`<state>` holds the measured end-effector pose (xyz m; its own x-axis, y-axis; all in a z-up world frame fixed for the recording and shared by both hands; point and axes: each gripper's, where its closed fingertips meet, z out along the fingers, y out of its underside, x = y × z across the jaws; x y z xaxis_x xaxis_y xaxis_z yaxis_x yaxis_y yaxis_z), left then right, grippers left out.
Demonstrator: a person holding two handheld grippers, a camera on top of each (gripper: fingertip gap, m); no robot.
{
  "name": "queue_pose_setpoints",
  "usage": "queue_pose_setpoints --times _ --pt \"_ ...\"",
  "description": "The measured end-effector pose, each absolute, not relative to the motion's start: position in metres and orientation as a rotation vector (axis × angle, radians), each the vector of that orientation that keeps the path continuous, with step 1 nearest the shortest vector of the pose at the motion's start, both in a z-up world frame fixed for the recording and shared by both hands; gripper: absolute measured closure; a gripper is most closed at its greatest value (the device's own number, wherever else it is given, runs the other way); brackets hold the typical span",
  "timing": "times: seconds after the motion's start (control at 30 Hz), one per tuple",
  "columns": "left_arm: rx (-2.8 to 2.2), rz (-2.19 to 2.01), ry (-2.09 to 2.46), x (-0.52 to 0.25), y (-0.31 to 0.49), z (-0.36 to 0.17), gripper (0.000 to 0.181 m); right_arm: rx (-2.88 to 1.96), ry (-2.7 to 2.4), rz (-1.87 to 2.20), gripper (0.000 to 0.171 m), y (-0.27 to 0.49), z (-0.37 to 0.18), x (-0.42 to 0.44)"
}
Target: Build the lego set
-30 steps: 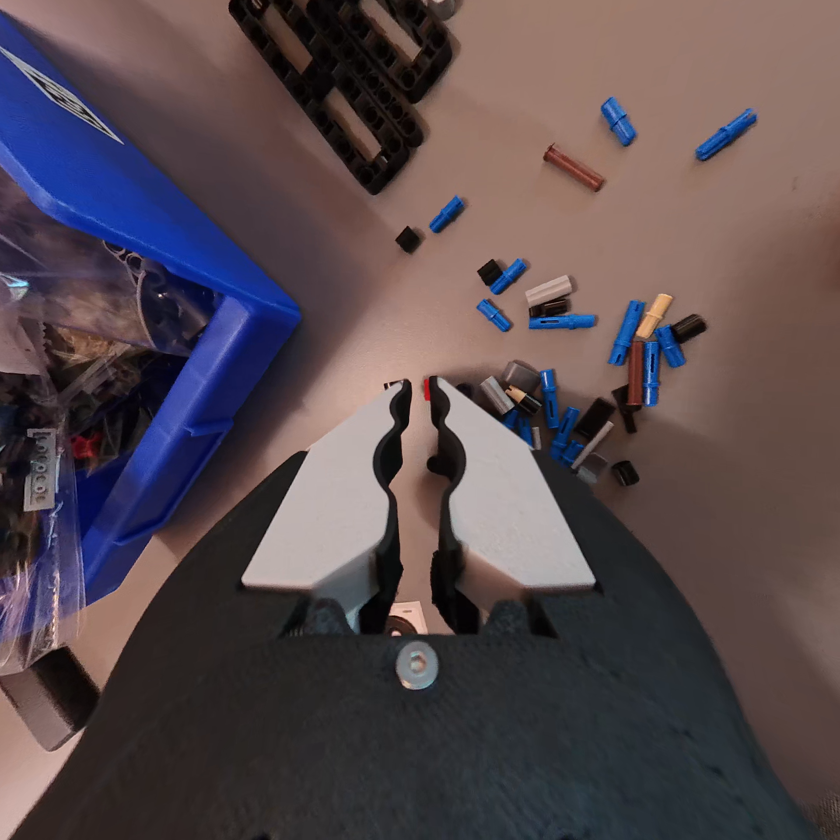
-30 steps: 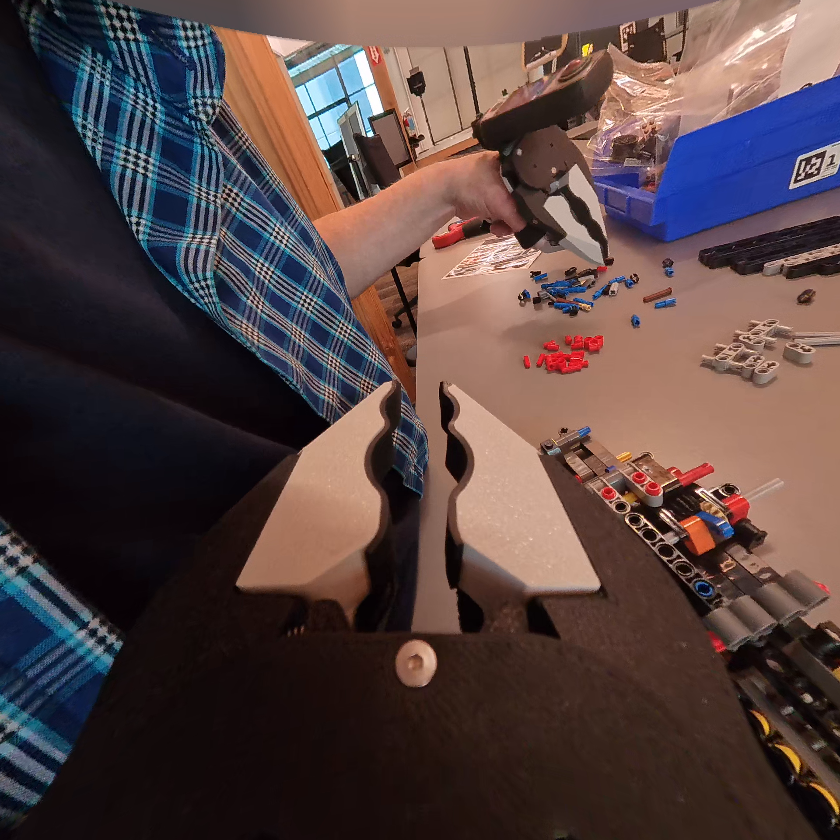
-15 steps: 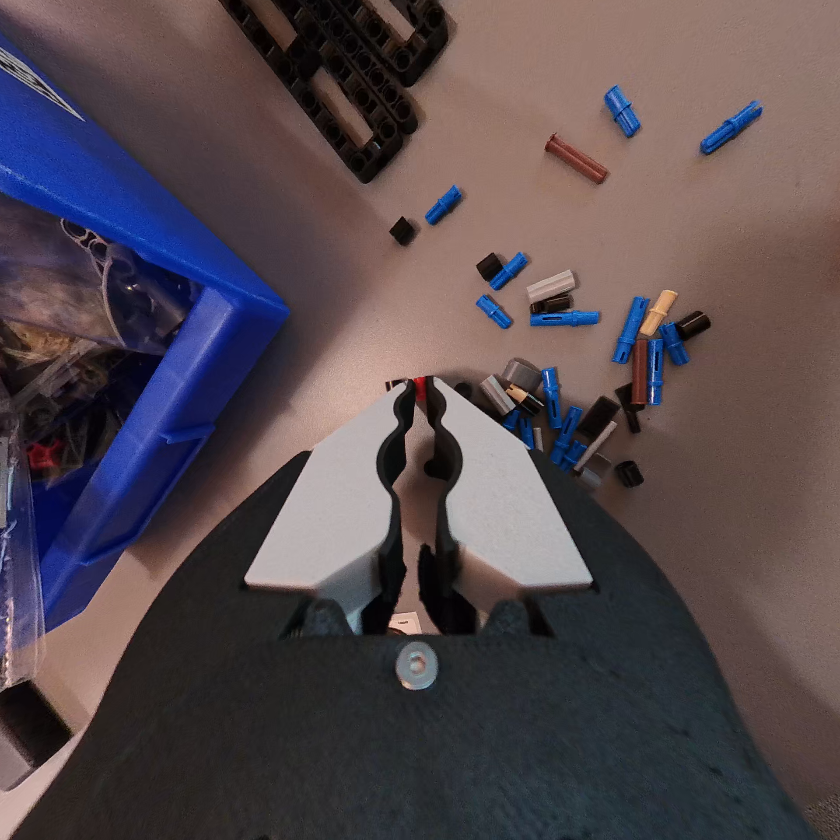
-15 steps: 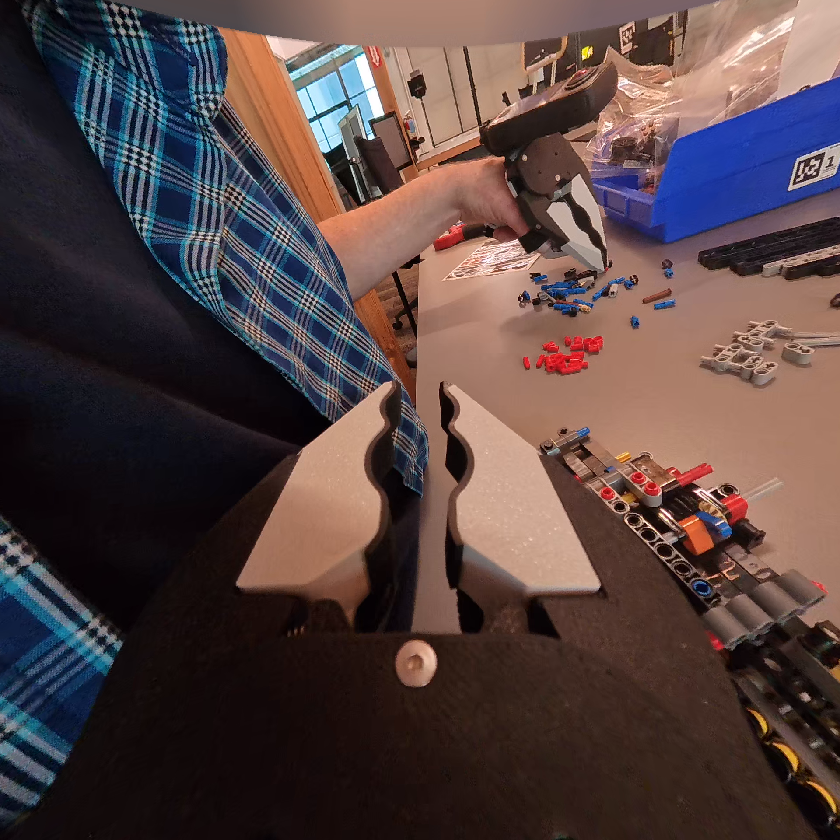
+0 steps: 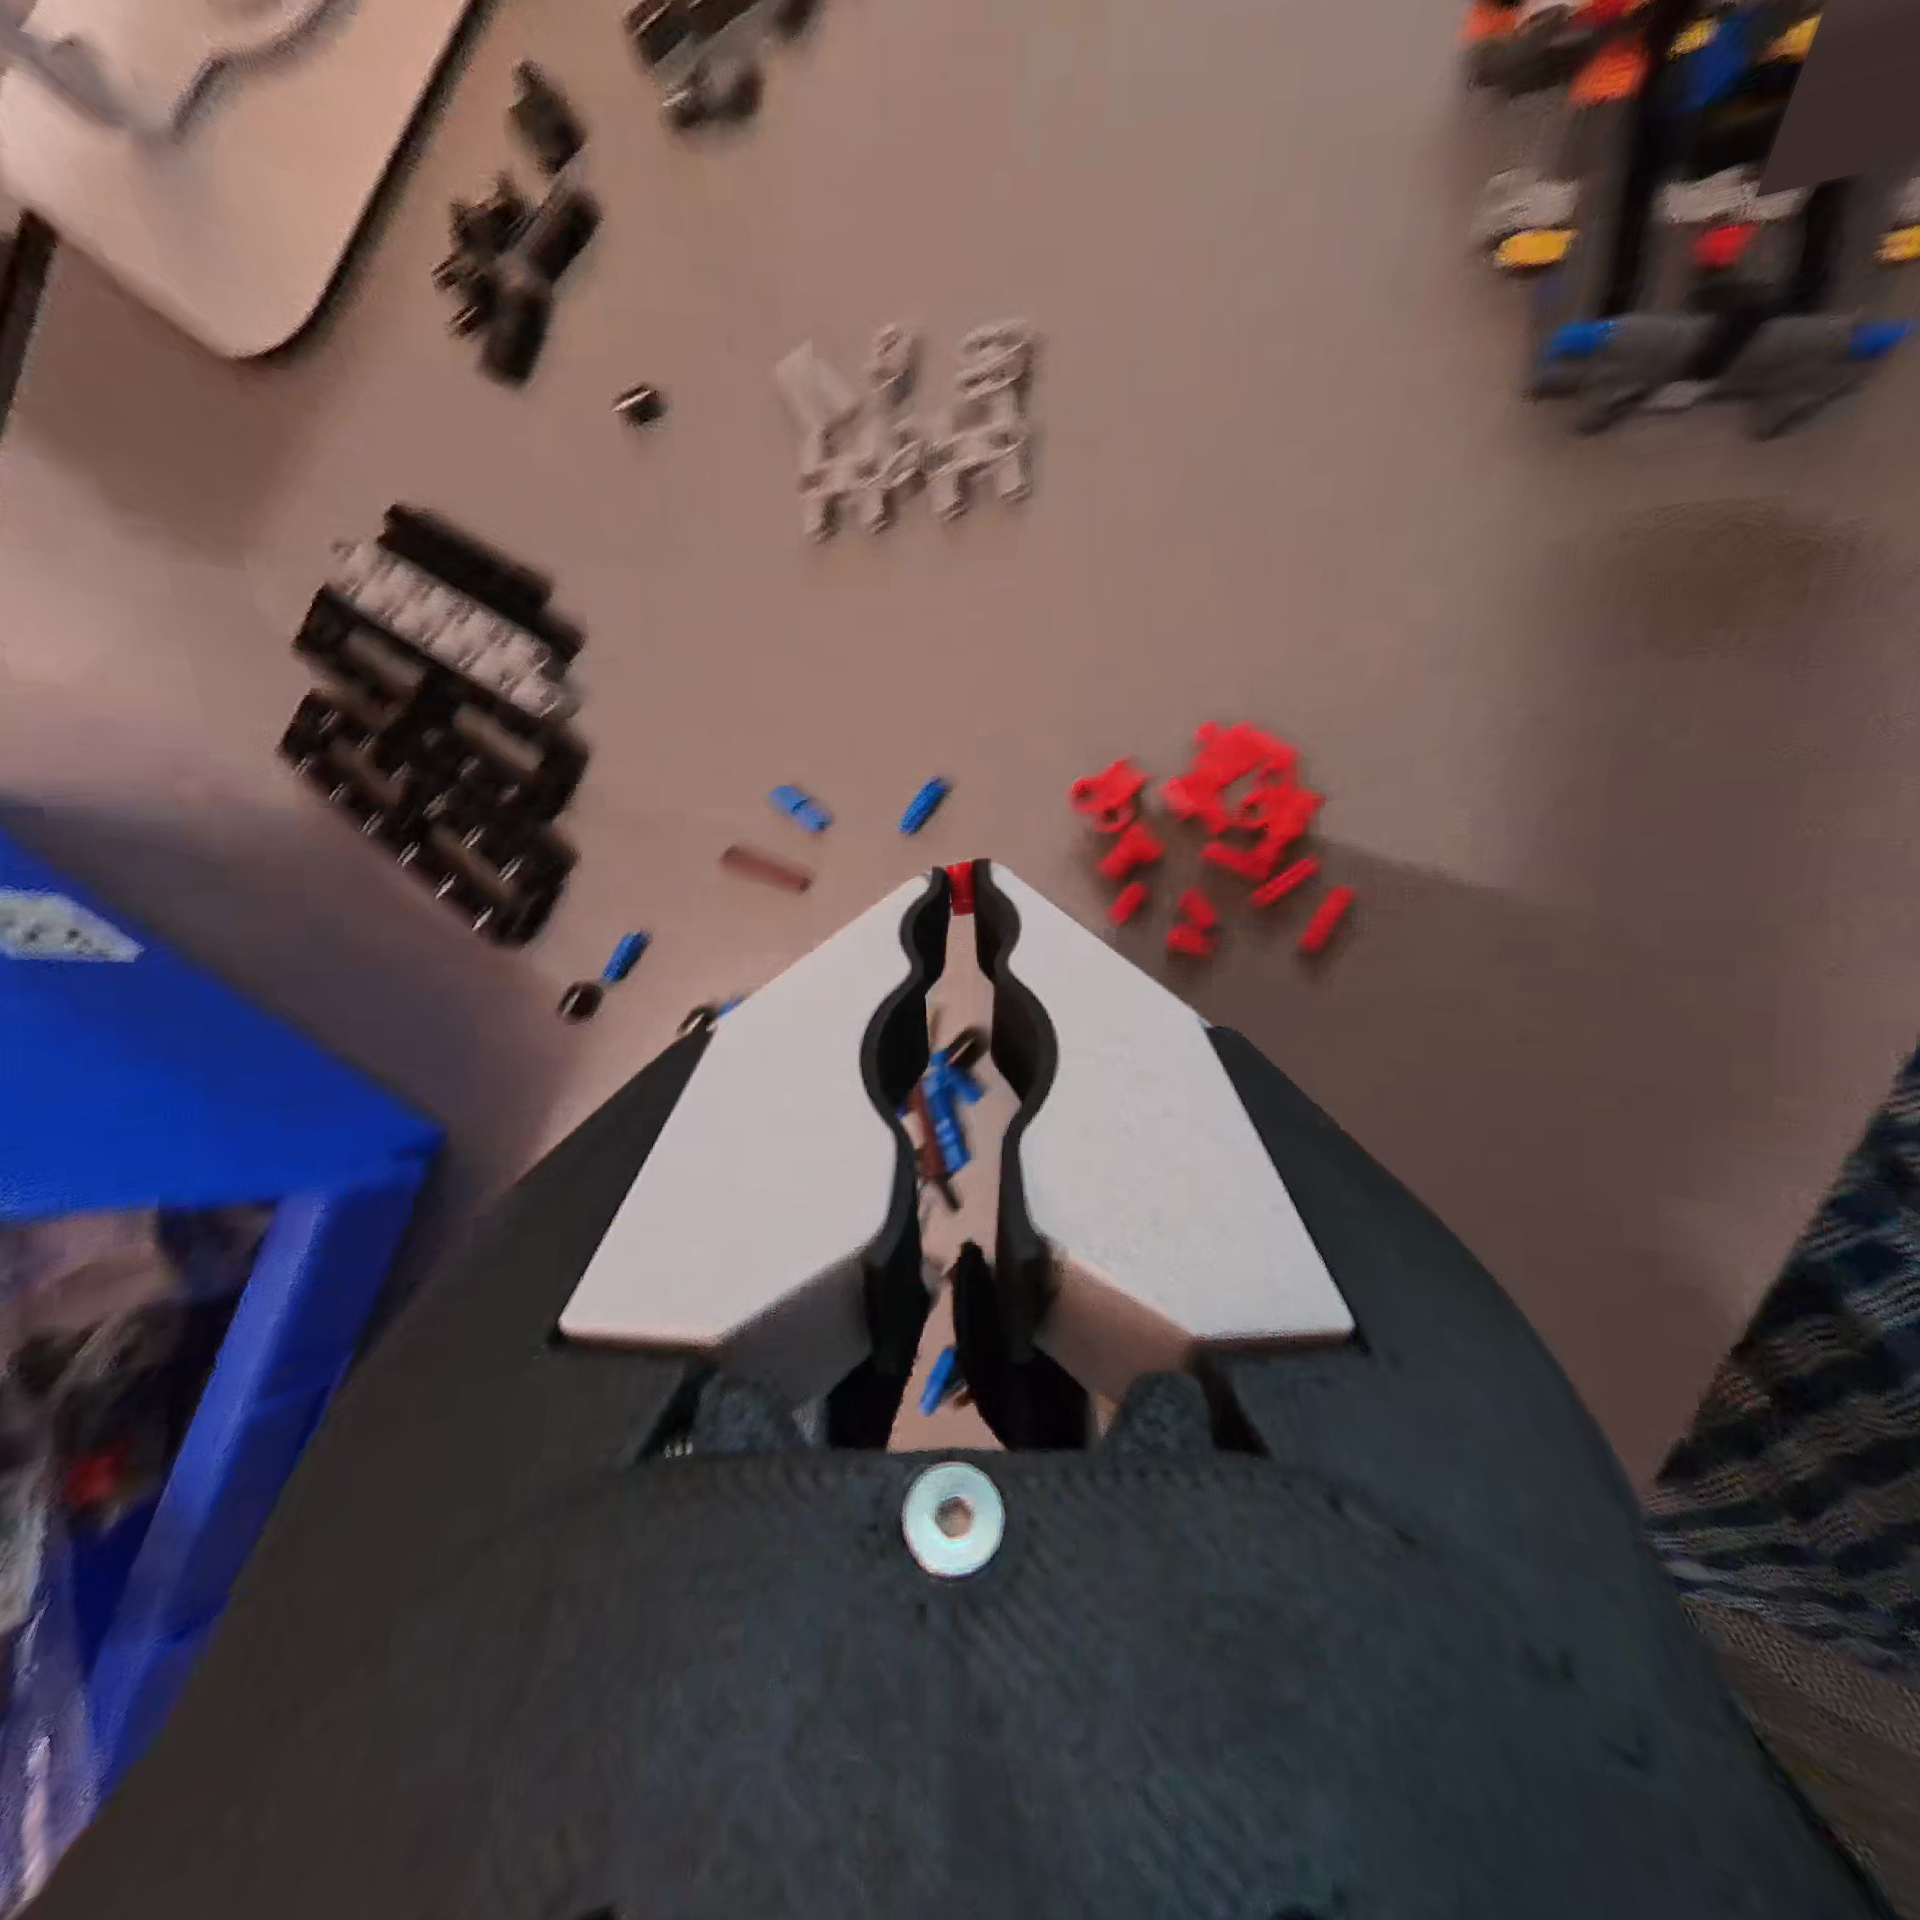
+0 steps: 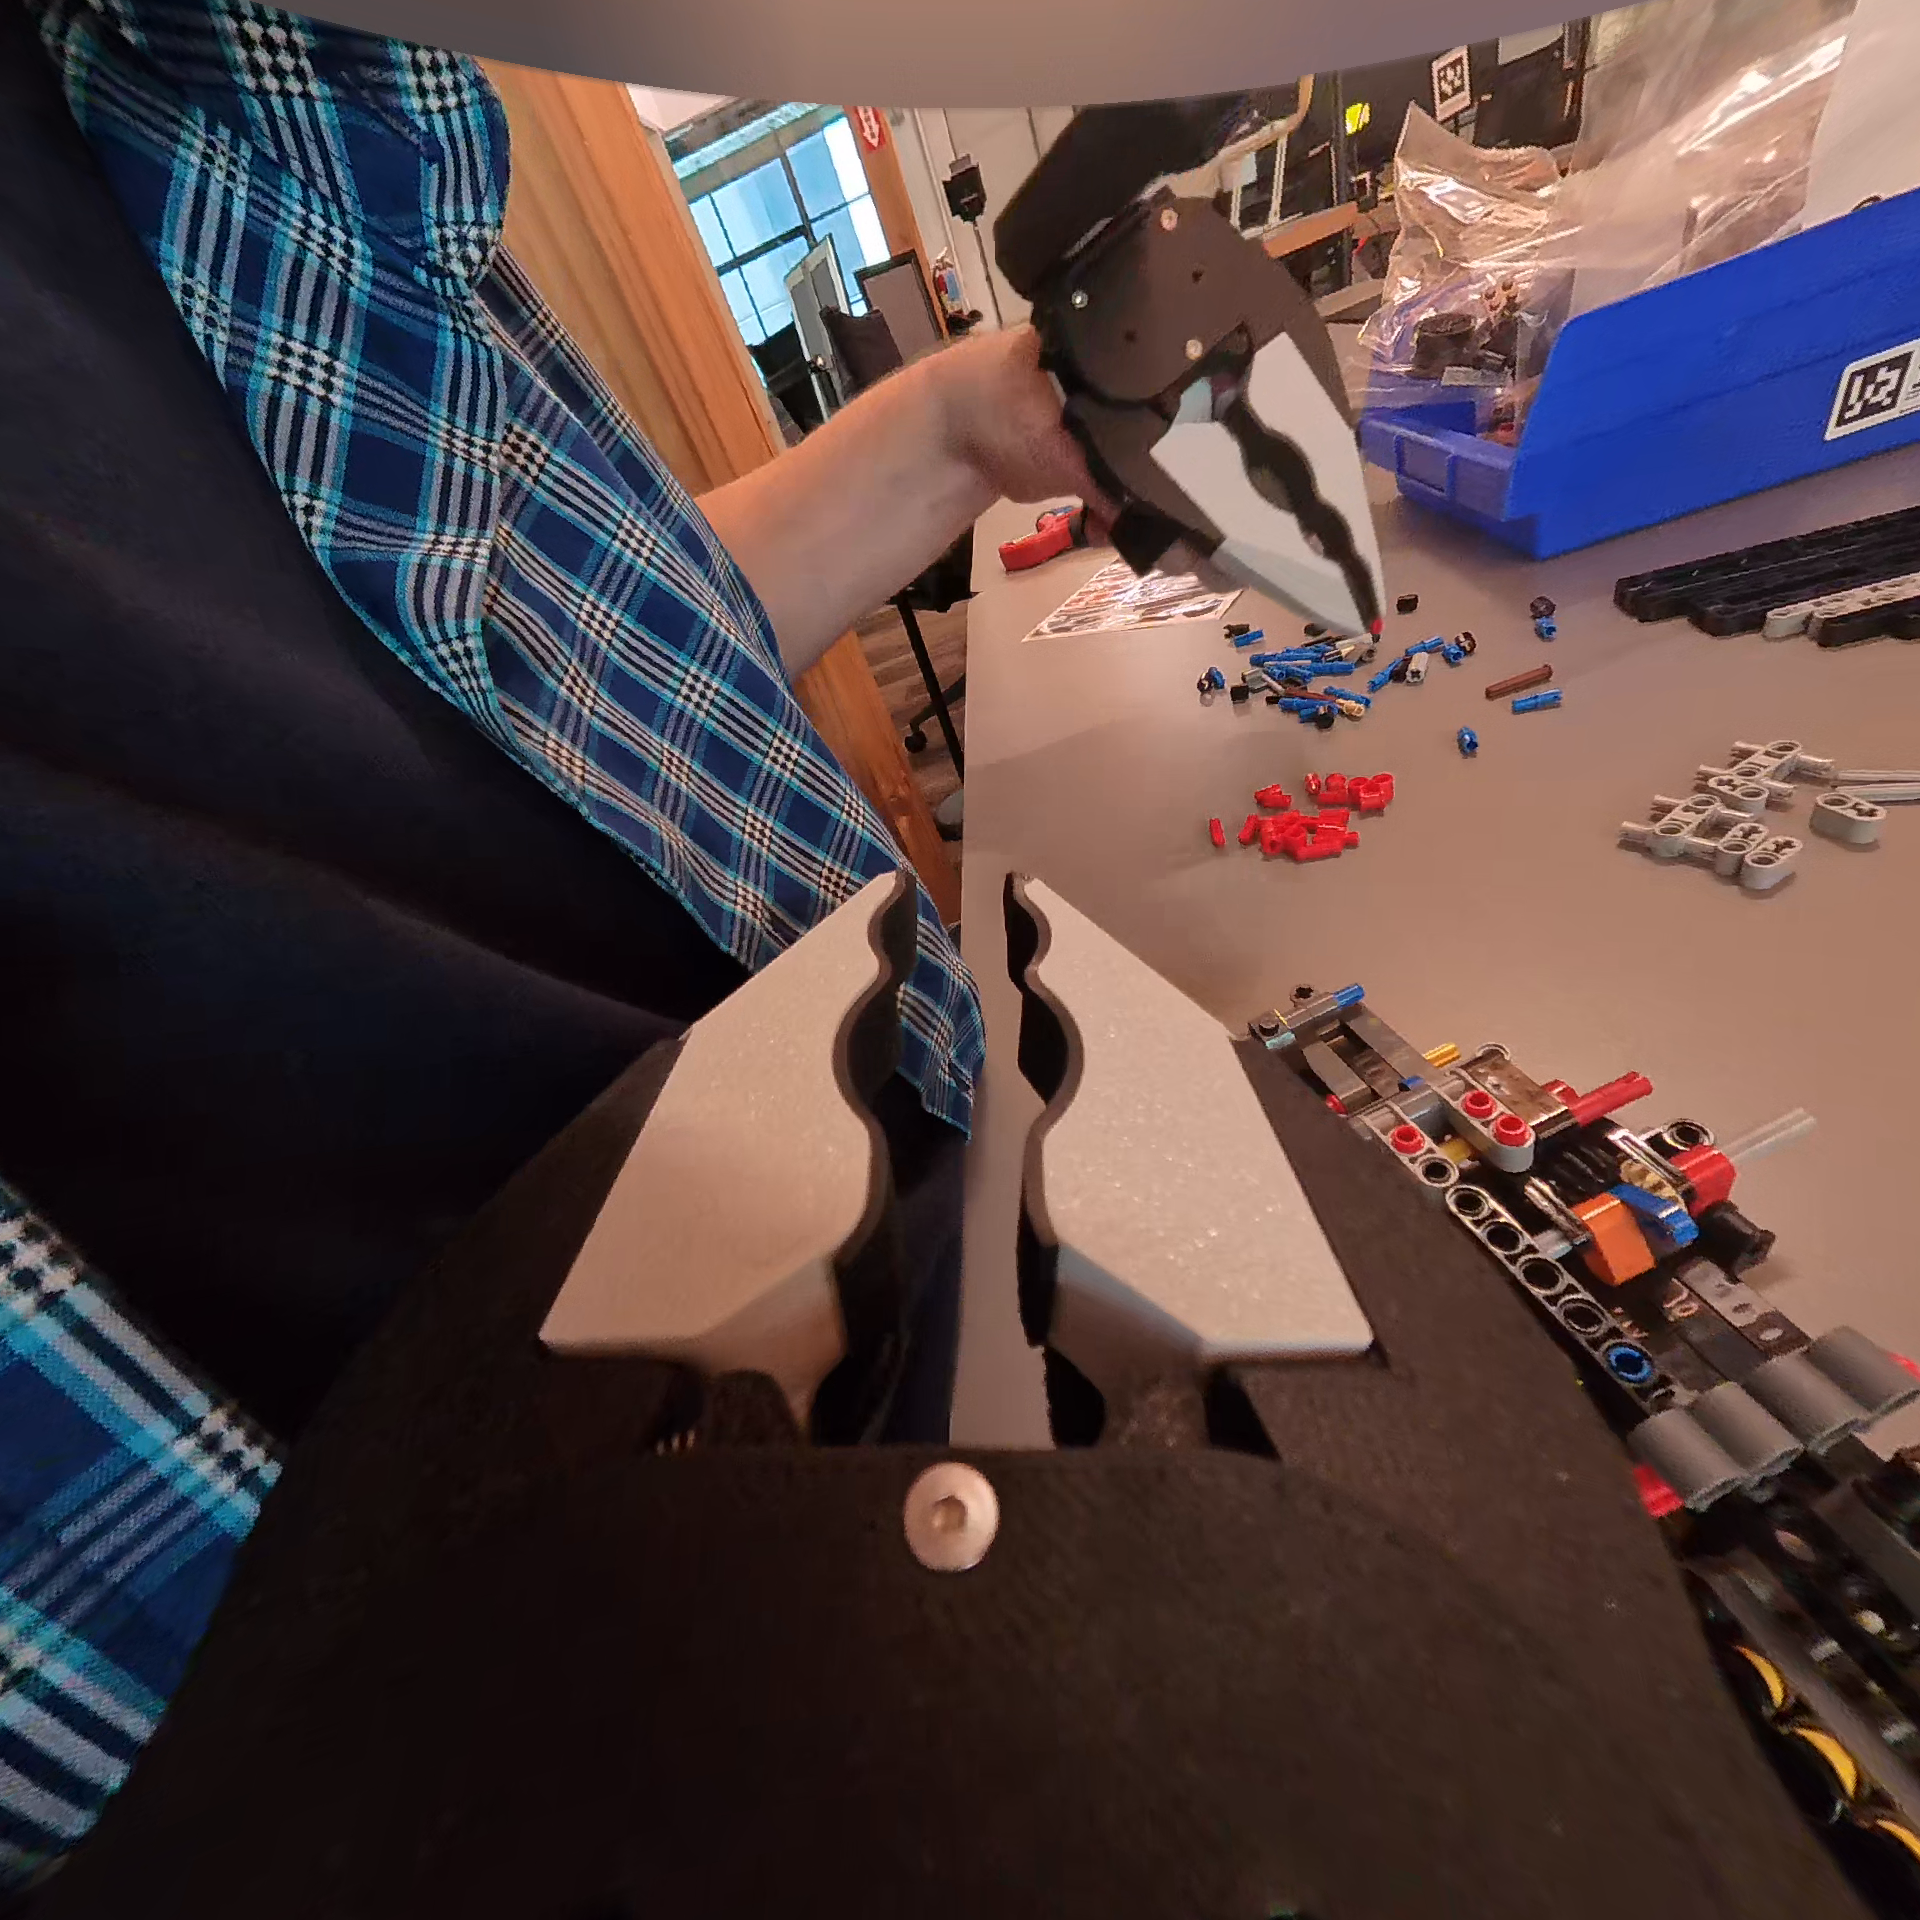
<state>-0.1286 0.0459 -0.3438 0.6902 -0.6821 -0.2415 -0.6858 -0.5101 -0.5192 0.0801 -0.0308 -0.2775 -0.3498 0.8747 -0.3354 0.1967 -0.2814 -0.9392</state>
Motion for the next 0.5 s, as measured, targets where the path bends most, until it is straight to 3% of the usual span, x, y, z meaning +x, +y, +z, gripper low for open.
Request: queue_pose_setpoints --times 0.17,0.5 --pt "-2.297 -0.071 1.178 -0.091 0.032 -0.365 0.178 -1.339 -1.445 1.680 0.157 -0.032 -0.276 0.081" --pt "-2.303 -0.015 1.243 -0.097 0.025 -0.375 0.166 -1.337 -1.452 1.680 0.157 -0.032 -0.277 0.082"
